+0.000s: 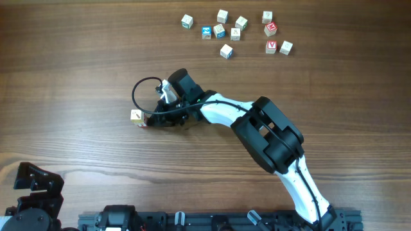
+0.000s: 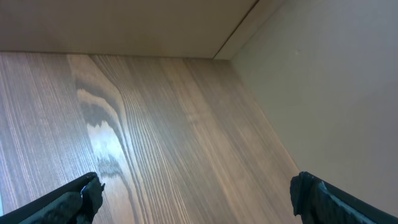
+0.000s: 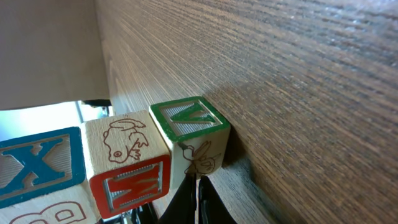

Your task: Form a tower

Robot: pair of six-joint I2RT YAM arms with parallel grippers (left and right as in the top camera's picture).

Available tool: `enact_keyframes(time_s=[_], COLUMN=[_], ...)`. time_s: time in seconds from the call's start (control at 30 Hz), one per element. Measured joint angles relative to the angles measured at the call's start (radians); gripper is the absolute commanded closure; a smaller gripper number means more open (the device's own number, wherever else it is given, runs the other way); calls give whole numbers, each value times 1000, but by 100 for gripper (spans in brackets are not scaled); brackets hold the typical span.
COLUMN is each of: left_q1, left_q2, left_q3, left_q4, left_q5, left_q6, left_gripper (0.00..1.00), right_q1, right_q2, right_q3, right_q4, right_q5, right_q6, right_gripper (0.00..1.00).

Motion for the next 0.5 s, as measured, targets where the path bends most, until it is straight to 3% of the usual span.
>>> enact_keyframes(time_s=[0.23,0.5], left_q1=[0,0], left_q2=[0,0], left_q3=[0,0], left_q4=[0,0], left_q5=[0,0], left_q6=[0,0], left_gripper=[0,0], right_q1=[5,-44], right_q2=[0,-45], right_q3=[0,2], right_q4=[-7,-247], right_q5=[-6,100], right_q6=[0,-103], right_gripper=[96,96])
